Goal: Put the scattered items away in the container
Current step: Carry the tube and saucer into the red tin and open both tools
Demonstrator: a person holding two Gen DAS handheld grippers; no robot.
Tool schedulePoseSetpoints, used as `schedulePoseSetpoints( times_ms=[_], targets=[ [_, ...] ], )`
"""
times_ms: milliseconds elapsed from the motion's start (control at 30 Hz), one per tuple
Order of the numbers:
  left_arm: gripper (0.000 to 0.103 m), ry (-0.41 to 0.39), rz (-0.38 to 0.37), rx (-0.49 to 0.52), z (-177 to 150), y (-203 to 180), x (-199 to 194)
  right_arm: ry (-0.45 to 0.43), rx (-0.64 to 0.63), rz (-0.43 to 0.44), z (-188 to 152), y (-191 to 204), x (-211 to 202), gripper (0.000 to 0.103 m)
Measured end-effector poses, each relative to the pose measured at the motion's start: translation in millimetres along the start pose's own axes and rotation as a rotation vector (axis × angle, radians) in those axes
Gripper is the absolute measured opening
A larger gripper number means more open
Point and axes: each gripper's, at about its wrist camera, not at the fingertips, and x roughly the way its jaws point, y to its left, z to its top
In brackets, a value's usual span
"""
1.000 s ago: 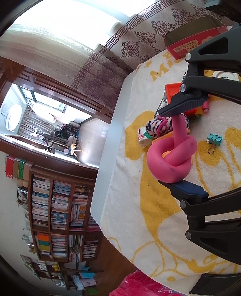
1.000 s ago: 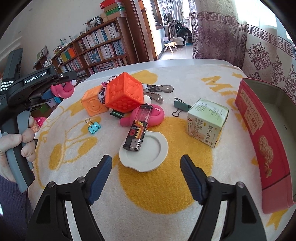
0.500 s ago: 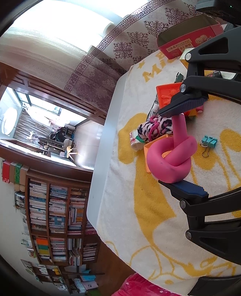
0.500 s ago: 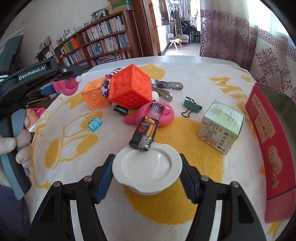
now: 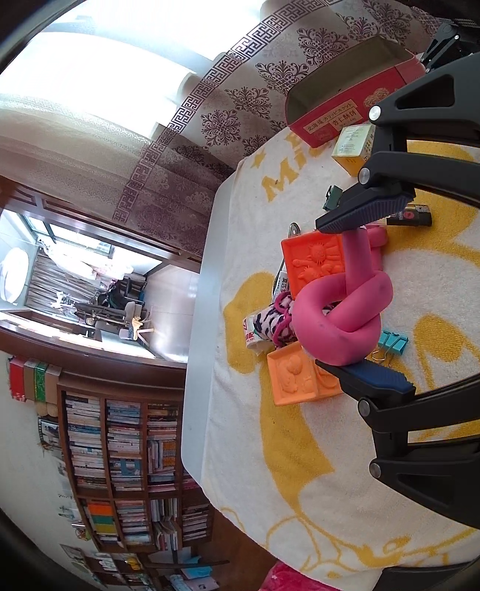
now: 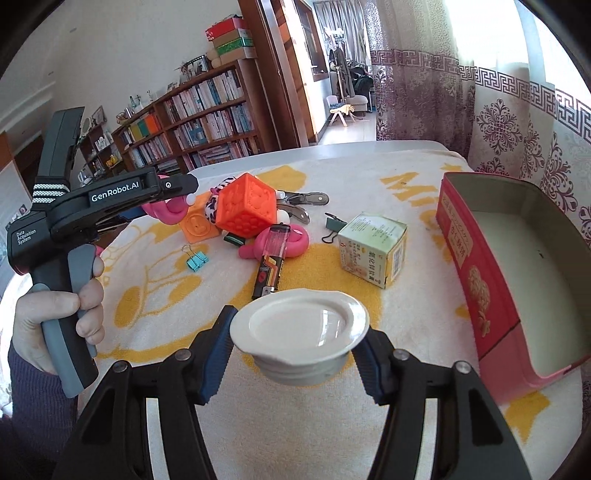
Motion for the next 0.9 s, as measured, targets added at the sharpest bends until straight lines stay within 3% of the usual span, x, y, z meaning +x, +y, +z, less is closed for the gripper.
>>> schedulePoseSetpoints(
  times_ms=[500,900],
  targets=[
    [0.067,0.02,-0.062,0.13,-3.9,-79.1,1.9,-0.174,0.146,-0.131,11.6,-74.3,-60.7,0.064],
    [0.067,0.048,-0.194,0.246,-1.1,-168.3,11.8,-0.243,0.276,-0.245,11.0,-141.8,-90.5,0.064]
  ],
)
